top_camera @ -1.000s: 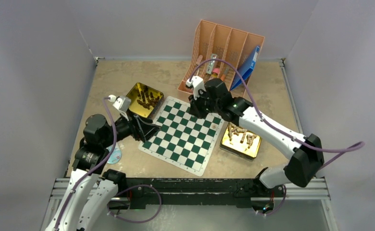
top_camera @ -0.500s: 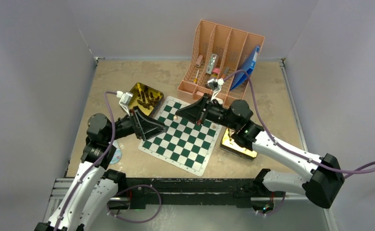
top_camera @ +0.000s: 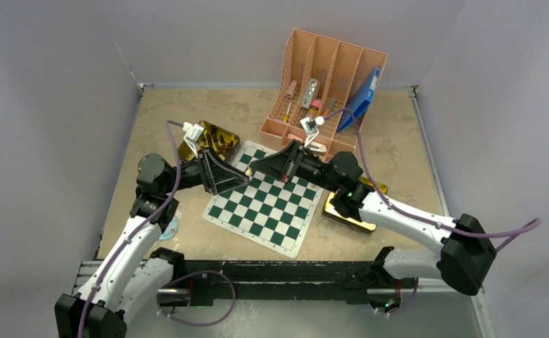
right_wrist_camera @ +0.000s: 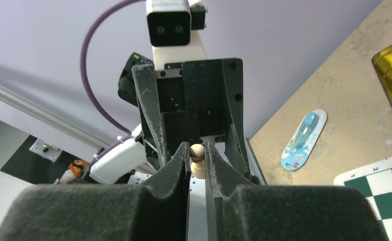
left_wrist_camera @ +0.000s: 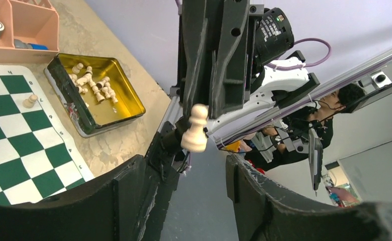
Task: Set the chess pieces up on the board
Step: Pick up the chess piece at the center of the board, then adjust the chess piece.
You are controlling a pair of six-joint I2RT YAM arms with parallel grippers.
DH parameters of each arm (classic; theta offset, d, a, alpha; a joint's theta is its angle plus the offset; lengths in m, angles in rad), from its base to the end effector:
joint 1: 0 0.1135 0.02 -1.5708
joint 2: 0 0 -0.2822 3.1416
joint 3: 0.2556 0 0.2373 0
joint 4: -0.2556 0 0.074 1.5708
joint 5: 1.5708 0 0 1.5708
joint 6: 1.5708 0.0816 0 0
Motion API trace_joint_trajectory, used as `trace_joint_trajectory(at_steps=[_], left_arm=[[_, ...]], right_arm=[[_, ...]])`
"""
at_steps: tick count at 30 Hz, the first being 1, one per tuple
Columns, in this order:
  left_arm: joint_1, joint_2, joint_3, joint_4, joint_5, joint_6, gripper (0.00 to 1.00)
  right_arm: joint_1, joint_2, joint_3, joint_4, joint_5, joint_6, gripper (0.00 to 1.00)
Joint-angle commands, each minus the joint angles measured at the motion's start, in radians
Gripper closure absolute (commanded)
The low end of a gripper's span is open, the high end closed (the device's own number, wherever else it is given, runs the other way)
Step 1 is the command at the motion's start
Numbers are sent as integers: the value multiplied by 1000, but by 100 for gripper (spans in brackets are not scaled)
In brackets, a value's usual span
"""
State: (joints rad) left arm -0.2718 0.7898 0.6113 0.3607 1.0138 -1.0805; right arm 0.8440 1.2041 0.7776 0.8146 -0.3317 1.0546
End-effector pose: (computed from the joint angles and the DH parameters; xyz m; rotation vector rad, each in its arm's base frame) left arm 0.1482 -0.1132 0.3534 0.3216 1.7293 -1.7337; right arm 0.1746 0.2363 0.3938 -0.1984 1.4184 1.8180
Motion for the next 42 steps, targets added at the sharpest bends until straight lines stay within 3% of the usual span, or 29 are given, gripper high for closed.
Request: trace_joint_trajectory(at_steps=[1, 4, 10, 13, 17, 25, 30, 34, 42], left_arm=[[-4, 7, 33, 72, 17, 27, 43], [-4, 16, 23, 98, 33, 18, 49], [-4, 24, 27, 80, 50, 45, 78], [-4, 23, 50, 0, 62, 125, 89], [-4, 24, 97, -155, 103, 336, 99], [-4, -3, 122, -333, 185, 748, 100], [-4, -1, 119, -418, 221, 945, 100], [-4, -28, 119, -459, 237, 1070, 100], [-4, -106, 102, -503, 244, 1240, 100]], right_arm=[[28, 27, 31, 98, 10, 34, 87], [35, 43, 30, 88, 26, 44, 88], [36, 50, 23, 72, 19, 42, 88], [36, 32, 27, 24, 4, 3, 87], [35, -12, 83, -187, -35, -171, 84], [36, -65, 161, -488, -149, -400, 73], [35, -113, 169, -559, -130, -438, 67], [35, -59, 223, -669, -145, -471, 66], [37, -3, 234, -641, -187, -385, 69]])
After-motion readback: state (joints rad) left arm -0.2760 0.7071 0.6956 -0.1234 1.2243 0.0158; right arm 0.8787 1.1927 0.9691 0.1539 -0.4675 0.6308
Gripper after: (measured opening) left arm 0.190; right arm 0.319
